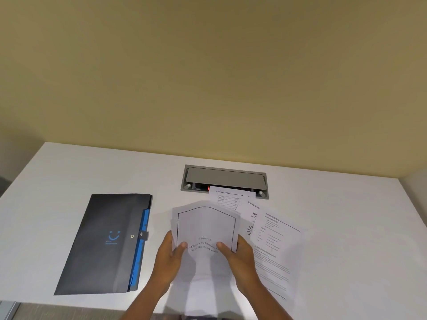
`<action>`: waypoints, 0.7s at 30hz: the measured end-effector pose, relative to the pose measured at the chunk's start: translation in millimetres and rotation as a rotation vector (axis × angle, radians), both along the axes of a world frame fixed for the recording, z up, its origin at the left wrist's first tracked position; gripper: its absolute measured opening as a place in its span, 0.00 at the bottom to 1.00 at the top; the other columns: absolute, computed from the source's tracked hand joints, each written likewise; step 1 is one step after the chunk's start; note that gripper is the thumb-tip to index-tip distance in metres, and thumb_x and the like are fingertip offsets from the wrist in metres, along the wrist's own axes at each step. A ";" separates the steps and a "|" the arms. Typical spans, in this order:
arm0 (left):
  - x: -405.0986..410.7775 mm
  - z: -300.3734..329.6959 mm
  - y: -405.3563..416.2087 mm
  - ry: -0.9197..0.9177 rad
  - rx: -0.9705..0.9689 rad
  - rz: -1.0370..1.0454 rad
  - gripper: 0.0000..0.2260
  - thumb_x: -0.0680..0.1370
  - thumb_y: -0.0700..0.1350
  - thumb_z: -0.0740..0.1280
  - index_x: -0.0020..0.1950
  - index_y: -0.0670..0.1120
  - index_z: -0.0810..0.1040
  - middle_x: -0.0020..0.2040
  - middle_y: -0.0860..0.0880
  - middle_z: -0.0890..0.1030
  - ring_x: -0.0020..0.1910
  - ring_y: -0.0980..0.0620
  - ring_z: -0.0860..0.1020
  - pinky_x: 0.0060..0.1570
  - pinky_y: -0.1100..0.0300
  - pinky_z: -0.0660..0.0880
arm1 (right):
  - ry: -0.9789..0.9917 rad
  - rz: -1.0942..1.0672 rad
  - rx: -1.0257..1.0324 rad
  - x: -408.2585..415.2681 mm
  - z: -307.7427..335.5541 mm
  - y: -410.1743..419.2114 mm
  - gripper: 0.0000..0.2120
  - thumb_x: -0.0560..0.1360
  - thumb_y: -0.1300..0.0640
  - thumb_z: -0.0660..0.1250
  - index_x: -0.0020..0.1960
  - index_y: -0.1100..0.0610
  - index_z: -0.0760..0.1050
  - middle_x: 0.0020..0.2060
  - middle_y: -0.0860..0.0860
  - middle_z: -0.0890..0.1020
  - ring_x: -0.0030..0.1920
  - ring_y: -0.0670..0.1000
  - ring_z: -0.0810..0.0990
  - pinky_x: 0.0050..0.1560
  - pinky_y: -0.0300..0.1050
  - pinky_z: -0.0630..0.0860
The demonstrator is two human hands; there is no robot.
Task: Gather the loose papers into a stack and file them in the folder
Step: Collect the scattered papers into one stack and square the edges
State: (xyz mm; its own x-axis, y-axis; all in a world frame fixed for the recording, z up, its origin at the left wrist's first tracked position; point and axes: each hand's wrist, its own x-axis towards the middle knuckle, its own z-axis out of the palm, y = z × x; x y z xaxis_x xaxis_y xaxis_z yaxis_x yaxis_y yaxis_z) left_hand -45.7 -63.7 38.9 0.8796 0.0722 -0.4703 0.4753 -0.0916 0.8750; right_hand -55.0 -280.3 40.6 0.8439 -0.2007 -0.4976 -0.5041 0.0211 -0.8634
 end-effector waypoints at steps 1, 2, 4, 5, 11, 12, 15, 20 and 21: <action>0.6 9.0 -1.4 -0.052 -0.013 0.016 0.19 0.81 0.50 0.67 0.61 0.75 0.69 0.58 0.65 0.81 0.59 0.55 0.81 0.46 0.61 0.83 | -0.029 -0.021 0.019 0.0 5.5 -0.2 0.16 0.73 0.55 0.81 0.58 0.41 0.84 0.53 0.43 0.90 0.53 0.45 0.89 0.47 0.39 0.87; 0.4 18.0 -2.6 -0.102 -0.009 0.020 0.20 0.81 0.50 0.66 0.60 0.78 0.68 0.57 0.68 0.80 0.58 0.58 0.81 0.43 0.64 0.83 | -0.056 -0.034 0.036 -0.5 10.9 -0.6 0.17 0.73 0.54 0.81 0.58 0.39 0.83 0.53 0.43 0.90 0.53 0.44 0.89 0.47 0.39 0.87; -1.2 32.2 -5.1 -0.178 0.038 0.017 0.21 0.80 0.52 0.65 0.60 0.80 0.66 0.57 0.72 0.78 0.59 0.66 0.78 0.44 0.69 0.81 | -0.110 -0.046 0.047 -1.5 19.6 -1.7 0.18 0.74 0.52 0.80 0.58 0.34 0.82 0.53 0.42 0.90 0.53 0.42 0.89 0.47 0.36 0.86; -2.6 35.5 -6.4 -0.200 0.063 0.021 0.22 0.80 0.52 0.65 0.61 0.81 0.65 0.56 0.73 0.78 0.59 0.69 0.77 0.45 0.72 0.80 | -0.133 -0.053 0.042 -2.4 22.6 -2.5 0.18 0.74 0.52 0.80 0.58 0.33 0.82 0.54 0.41 0.90 0.53 0.42 0.88 0.48 0.34 0.85; -17.2 28.2 -13.0 -0.176 0.142 0.046 0.24 0.81 0.49 0.64 0.63 0.77 0.61 0.59 0.70 0.75 0.58 0.63 0.78 0.47 0.76 0.77 | -0.140 -0.033 -0.012 -17.7 9.2 -0.5 0.18 0.77 0.52 0.78 0.64 0.40 0.81 0.57 0.41 0.89 0.57 0.40 0.87 0.59 0.39 0.85; -20.0 24.5 -12.9 -0.163 0.156 0.037 0.23 0.81 0.48 0.64 0.66 0.73 0.60 0.60 0.67 0.74 0.58 0.60 0.78 0.49 0.74 0.77 | -0.127 -0.017 -0.024 -20.4 5.1 0.4 0.19 0.77 0.52 0.78 0.66 0.42 0.80 0.58 0.40 0.88 0.58 0.40 0.86 0.62 0.43 0.84; -25.3 11.7 -9.3 -0.087 0.164 0.018 0.25 0.82 0.47 0.64 0.77 0.58 0.59 0.65 0.56 0.74 0.62 0.53 0.75 0.60 0.55 0.77 | -0.094 0.043 -0.064 -25.7 -2.2 2.7 0.23 0.78 0.52 0.77 0.71 0.46 0.77 0.60 0.41 0.87 0.61 0.39 0.84 0.67 0.44 0.81; -24.8 6.2 -3.7 -0.085 0.184 0.014 0.23 0.82 0.47 0.64 0.76 0.53 0.63 0.63 0.54 0.77 0.59 0.51 0.78 0.50 0.68 0.79 | -0.052 0.069 -0.075 -26.0 -5.6 4.4 0.21 0.80 0.54 0.74 0.72 0.49 0.76 0.61 0.44 0.87 0.64 0.46 0.84 0.66 0.42 0.81; -23.6 6.4 -2.6 -0.097 0.190 0.024 0.21 0.82 0.48 0.64 0.75 0.54 0.65 0.61 0.54 0.78 0.57 0.51 0.79 0.46 0.71 0.79 | -0.051 0.077 -0.068 -25.4 -4.3 3.6 0.20 0.80 0.54 0.74 0.71 0.48 0.77 0.60 0.44 0.87 0.63 0.45 0.84 0.63 0.39 0.82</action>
